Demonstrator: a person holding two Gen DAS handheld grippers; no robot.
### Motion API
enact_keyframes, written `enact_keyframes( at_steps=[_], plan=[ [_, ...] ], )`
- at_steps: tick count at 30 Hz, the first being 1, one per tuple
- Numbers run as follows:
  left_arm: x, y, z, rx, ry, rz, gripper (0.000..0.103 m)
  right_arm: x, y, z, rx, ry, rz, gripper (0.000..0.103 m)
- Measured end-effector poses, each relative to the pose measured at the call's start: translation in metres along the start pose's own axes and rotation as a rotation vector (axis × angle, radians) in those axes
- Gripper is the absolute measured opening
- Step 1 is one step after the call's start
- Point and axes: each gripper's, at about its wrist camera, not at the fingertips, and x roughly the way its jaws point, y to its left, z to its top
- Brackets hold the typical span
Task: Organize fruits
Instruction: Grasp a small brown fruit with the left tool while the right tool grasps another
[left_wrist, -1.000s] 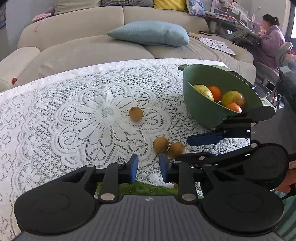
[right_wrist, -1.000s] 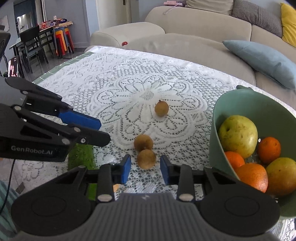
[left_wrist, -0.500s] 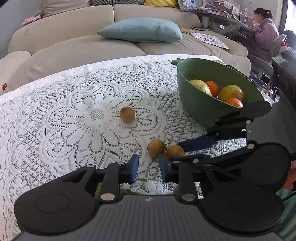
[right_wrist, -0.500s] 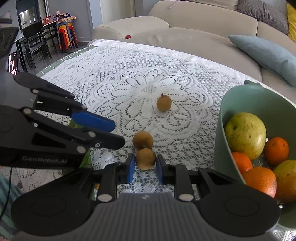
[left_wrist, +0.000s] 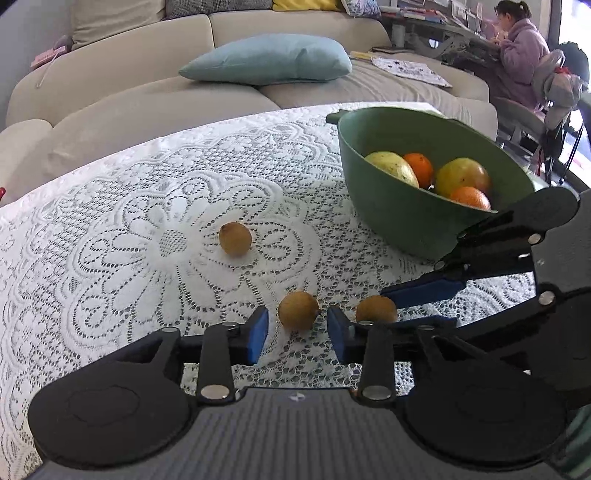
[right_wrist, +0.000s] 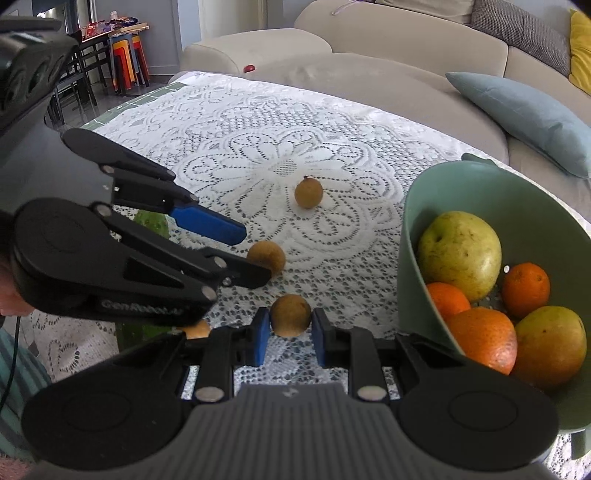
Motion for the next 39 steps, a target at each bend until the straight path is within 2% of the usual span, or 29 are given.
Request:
enact_keyframes(
  at_steps=[10,13,17,24,29,39],
  plan=[
    [0.015,-0.001,0.003,-0.02,0.031,0.007,0.045,0.002,-0.002,-0.001,-0.005,0.009,0.009,0.021],
    [0.018,-0.002,0.004,-0.018,0.035,0.012,0.042,0.003,-0.002,-0.001,-0.006,0.009,0.009,0.021],
    [0.017,-0.002,0.005,-0.03,0.037,0.017,0.031,0.004,-0.001,-0.001,-0.005,0.009,0.008,0.021],
    [0.014,-0.004,0.007,-0.04,0.035,0.021,0.03,0.001,-0.001,-0.001,-0.01,0.003,0.007,0.021],
    [-0.004,-0.004,0.01,-0.072,-0.007,0.049,0.03,-0.012,-0.002,-0.001,-0.002,-0.05,0.034,0.021],
    [-0.047,-0.007,0.021,-0.151,-0.144,0.111,0.03,-0.052,-0.01,0.002,0.049,-0.216,0.06,0.021]
  ],
)
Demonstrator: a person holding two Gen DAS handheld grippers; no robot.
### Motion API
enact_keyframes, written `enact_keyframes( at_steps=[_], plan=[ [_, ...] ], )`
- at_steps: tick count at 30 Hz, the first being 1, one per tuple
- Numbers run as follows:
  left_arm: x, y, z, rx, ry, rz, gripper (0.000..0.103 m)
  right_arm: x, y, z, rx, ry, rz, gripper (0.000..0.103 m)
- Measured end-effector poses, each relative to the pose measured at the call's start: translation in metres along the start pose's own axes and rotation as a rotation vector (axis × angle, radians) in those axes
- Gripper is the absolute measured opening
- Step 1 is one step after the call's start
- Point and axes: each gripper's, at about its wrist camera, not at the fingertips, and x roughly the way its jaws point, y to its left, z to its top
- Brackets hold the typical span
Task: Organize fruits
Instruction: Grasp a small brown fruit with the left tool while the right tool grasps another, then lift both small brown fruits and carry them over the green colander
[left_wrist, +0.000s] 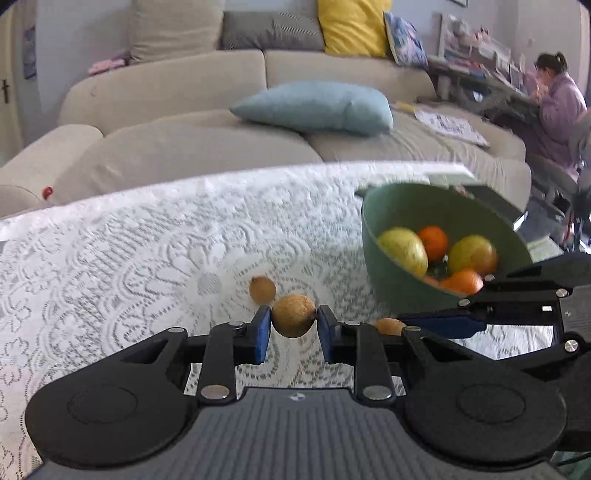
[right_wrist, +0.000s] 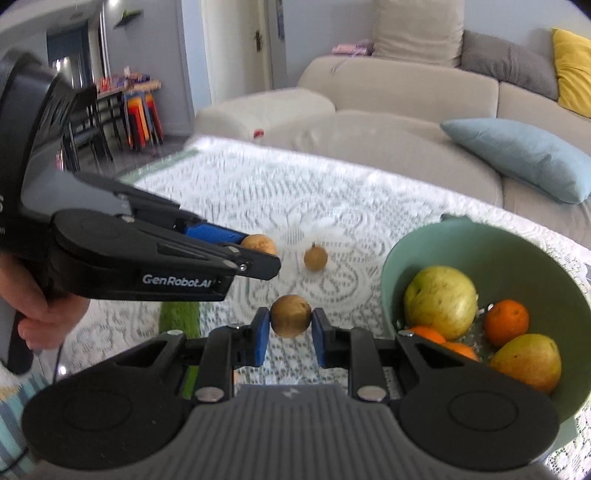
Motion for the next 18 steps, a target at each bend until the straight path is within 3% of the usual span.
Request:
enact_keyframes(
  at_steps=[10,18],
  plan=[
    [-0.013,-0.016,0.014,-0.095,-0.093,0.012,0.03,-0.037,-0.018,0.003,0.061,-0.161,-0.116,0.021],
    [-0.005,-0.043,0.021,-0.167,-0.105,-0.016,0.03,-0.048,-0.042,-0.001,0.095,-0.166,-0.252,0.021]
  ],
)
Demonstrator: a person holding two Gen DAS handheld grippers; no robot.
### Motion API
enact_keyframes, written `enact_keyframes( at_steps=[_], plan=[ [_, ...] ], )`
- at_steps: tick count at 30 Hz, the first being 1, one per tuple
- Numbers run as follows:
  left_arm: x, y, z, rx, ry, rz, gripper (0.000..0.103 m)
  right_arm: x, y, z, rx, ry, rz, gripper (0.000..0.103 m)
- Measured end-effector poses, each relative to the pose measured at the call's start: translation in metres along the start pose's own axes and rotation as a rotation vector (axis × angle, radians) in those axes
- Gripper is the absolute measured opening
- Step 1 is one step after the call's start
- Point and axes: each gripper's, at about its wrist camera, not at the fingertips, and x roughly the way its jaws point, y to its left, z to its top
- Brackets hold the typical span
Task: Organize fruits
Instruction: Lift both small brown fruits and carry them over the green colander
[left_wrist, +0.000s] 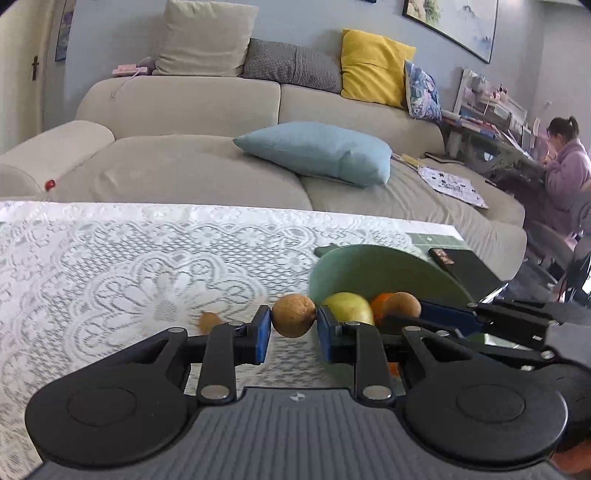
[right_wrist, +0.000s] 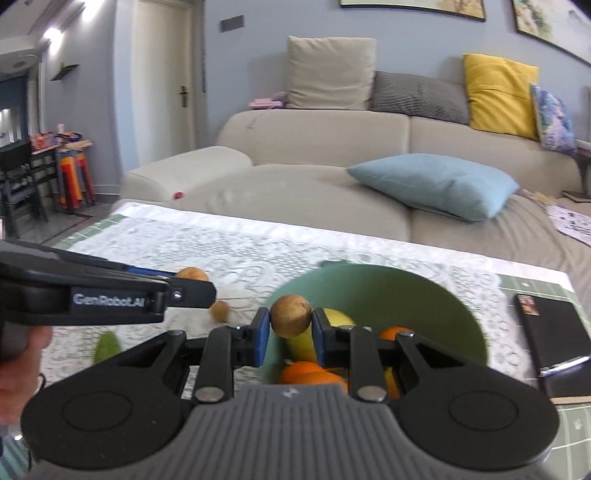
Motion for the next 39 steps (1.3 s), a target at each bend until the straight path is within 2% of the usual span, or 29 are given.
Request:
enact_keyframes(
  at_steps=[5,14,22,28,39],
  plan=[
    [0.011,-0.015,-0.002,-0.061,0.019,-0.027,0.03,-0.001,-0.014,-0.003,-0.003,0.012,-0.065,0.021],
    [0.028,-0.031,0.003,-0.071,0.074,-0.108,0.03,0.007,-0.036,-0.012,0.05,0.093,-0.065,0.021],
    [0.044,-0.038,0.003,-0.056,0.146,-0.105,0.03,0.014,-0.046,-0.014,0.119,0.118,-0.054,0.021],
    [0.052,-0.036,-0.001,-0.065,0.168,-0.076,0.03,0.025,-0.045,-0.014,0.122,0.142,-0.041,0.021],
    [0.059,-0.035,-0.001,-0.072,0.187,-0.097,0.03,0.03,-0.045,-0.015,0.123,0.158,-0.048,0.022]
  ],
)
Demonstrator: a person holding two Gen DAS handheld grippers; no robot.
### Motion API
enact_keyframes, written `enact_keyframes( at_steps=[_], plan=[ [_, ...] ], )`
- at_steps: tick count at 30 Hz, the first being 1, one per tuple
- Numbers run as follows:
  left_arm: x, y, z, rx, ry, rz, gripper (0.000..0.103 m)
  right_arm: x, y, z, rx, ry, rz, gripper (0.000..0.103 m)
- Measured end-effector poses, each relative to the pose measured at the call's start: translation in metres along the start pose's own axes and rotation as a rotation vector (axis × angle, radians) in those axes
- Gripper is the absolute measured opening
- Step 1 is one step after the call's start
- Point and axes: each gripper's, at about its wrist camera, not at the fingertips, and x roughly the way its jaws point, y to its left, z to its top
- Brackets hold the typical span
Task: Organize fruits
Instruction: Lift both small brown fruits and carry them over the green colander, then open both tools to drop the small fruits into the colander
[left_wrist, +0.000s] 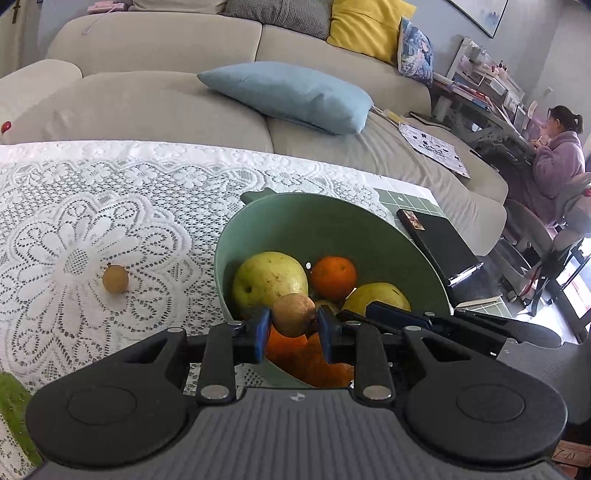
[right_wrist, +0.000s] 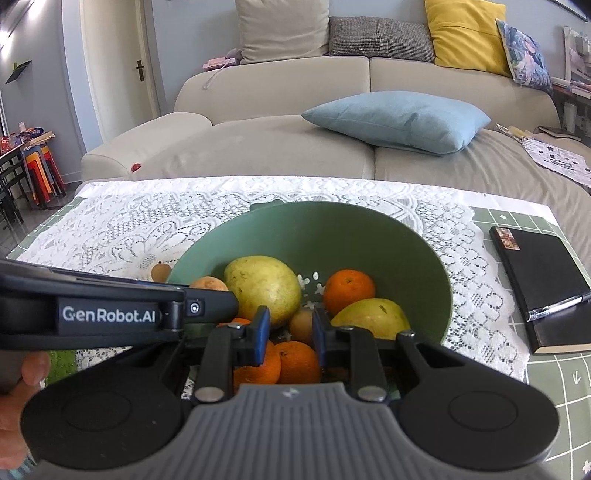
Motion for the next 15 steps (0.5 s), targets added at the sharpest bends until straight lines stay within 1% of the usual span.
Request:
enact_keyframes(
  at_steps=[5,7,9,10,12,14,15],
  plan=[
    [0.0007,-0.0001,-0.0007,0.007,0.001,0.007,0.035,-0.0001,0.0004,-0.0006,-0.002,0.003,-0.014,0.023],
    [0.0006,0.0,-0.0012,0.011,0.0,0.007,0.035,-0.0001,0.0001,-0.0009,-0.002,0.003,-0.021,0.025],
    [0.0002,0.0001,-0.0013,0.011,-0.003,0.006,0.037,-0.0006,-0.0005,-0.0009,0.0,0.0,-0.032,0.032],
    [-0.0004,0.0005,-0.0011,0.01,-0.008,0.006,0.039,-0.001,-0.001,-0.0009,0.001,-0.002,-0.037,0.034],
    [-0.0018,0.0006,-0.0006,0.005,-0.017,-0.015,0.052,-0.0018,-0.0023,-0.0008,0.01,-0.006,-0.035,0.04],
    [-0.0038,-0.0002,-0.0009,0.008,-0.027,-0.02,0.057,-0.0029,-0.0022,-0.0007,0.012,-0.011,-0.037,0.043],
    [-0.0047,-0.0012,-0.0011,0.014,-0.03,-0.02,0.057,-0.0033,-0.0022,-0.0007,0.008,-0.013,-0.042,0.044]
  ],
)
